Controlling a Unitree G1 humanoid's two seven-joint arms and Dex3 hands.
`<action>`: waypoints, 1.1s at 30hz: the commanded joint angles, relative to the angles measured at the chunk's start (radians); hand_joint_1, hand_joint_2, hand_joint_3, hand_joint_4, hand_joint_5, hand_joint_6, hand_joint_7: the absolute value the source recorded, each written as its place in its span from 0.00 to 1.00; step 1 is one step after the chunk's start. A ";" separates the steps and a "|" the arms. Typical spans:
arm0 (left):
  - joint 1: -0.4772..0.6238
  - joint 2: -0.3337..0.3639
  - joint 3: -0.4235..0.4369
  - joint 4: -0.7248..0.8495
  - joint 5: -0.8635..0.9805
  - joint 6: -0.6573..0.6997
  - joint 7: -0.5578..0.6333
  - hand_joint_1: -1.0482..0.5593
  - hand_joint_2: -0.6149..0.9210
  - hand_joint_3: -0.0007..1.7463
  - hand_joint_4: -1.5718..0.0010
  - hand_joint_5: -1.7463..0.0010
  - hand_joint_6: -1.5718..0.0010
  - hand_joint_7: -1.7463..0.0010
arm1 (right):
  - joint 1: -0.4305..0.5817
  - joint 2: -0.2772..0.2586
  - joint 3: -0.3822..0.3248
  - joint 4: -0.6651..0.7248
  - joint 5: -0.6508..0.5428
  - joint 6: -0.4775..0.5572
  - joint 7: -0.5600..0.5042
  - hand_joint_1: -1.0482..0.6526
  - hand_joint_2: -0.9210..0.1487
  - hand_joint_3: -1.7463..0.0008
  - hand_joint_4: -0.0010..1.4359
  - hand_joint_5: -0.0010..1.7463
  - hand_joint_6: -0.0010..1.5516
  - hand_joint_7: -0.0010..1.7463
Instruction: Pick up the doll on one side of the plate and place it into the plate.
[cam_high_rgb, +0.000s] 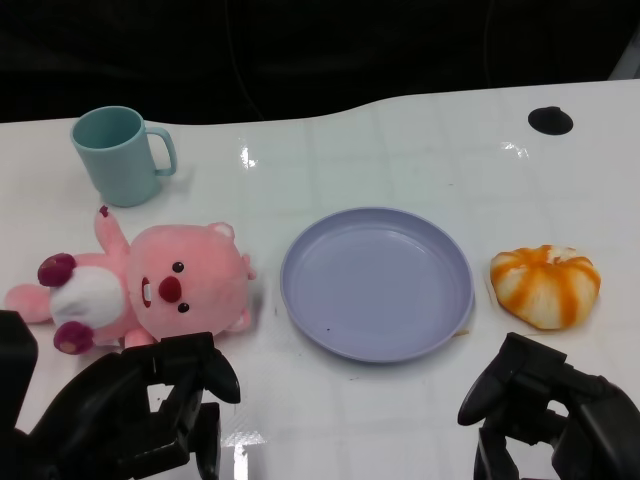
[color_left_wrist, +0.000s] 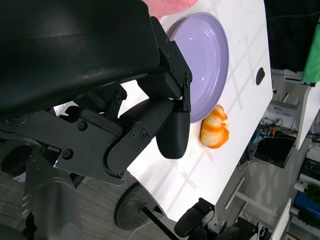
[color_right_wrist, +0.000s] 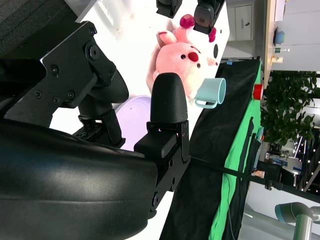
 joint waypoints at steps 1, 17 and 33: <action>0.004 0.017 0.006 -0.012 0.011 -0.015 -0.009 0.60 0.70 0.76 0.44 0.00 0.48 0.10 | 0.004 -0.008 -0.003 -0.012 0.006 -0.003 0.001 0.65 0.47 0.21 0.50 1.00 0.40 0.87; 0.016 -0.037 0.045 -0.037 -0.013 -0.023 0.019 0.58 0.70 0.73 0.50 0.08 0.50 0.25 | 0.007 -0.010 0.000 -0.015 0.002 -0.009 0.002 0.66 0.47 0.21 0.50 1.00 0.40 0.87; 0.024 -0.082 0.082 -0.078 0.052 -0.271 0.008 0.36 1.00 0.11 0.70 0.42 0.65 0.77 | 0.013 -0.008 0.014 -0.028 -0.005 0.003 -0.003 0.66 0.48 0.21 0.50 1.00 0.40 0.88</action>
